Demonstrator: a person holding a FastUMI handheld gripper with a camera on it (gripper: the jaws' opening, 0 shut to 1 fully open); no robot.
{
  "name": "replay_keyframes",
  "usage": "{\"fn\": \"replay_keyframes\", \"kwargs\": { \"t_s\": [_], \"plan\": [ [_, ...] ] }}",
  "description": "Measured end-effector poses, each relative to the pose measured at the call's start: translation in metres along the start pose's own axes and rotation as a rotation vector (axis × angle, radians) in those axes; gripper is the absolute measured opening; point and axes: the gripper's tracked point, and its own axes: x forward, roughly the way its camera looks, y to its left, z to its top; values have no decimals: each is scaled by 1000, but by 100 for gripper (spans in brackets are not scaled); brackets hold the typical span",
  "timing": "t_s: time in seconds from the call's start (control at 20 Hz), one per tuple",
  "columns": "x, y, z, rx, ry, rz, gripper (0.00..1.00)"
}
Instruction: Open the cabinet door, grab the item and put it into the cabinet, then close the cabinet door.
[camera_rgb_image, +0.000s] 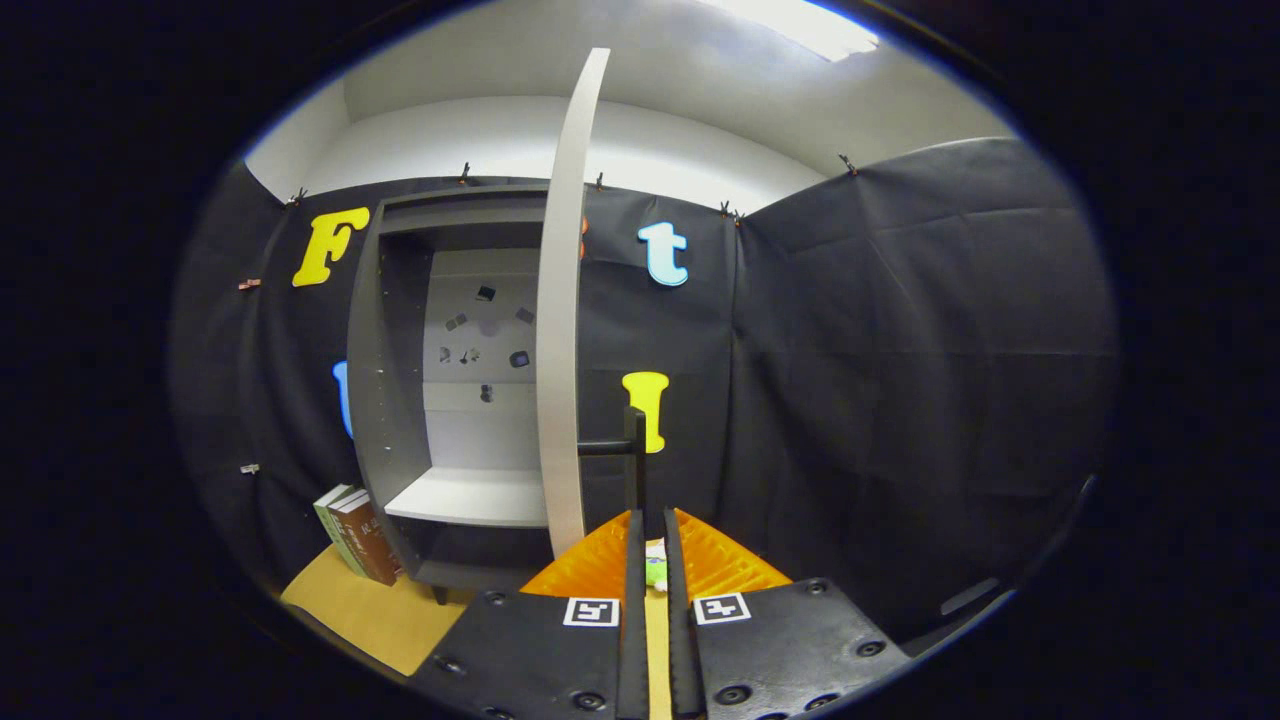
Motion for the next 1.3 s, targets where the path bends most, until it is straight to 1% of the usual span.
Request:
{"fn": "replay_keyframes", "kwargs": {
  "t_s": [0.05, 0.1, 0.15, 0.2, 0.3, 0.35, 0.45, 0.55, 0.65, 0.75, 0.85, 1.0, 1.2, 1.3],
  "plan": [
    [1, -4, 8, -7, -39, -17, 13],
    [5, 0, 16, -14, -80, -14, 16],
    [10, 1, 24, -27, -124, -16, 22],
    [14, 7, 32, -30, -164, 12, 29],
    [26, 27, 38, -26, -202, 95, 75],
    [21, 38, 35, -23, -191, 129, 97],
    [16, 56, 20, -23, -121, 206, 97],
    [-3, 75, -1, 2, -18, 317, 97],
    [-18, 86, -26, 21, 85, 360, 97],
    [-25, 94, -54, -7, 185, 370, 98],
    [-34, 92, -90, -21, 300, 377, 98],
    [-30, 99, -165, -1, 447, 358, 98],
    [-14, 105, -260, 7, 585, 321, 98],
    [-12, 106, -299, 9, 644, 311, 98]
  ]
}}
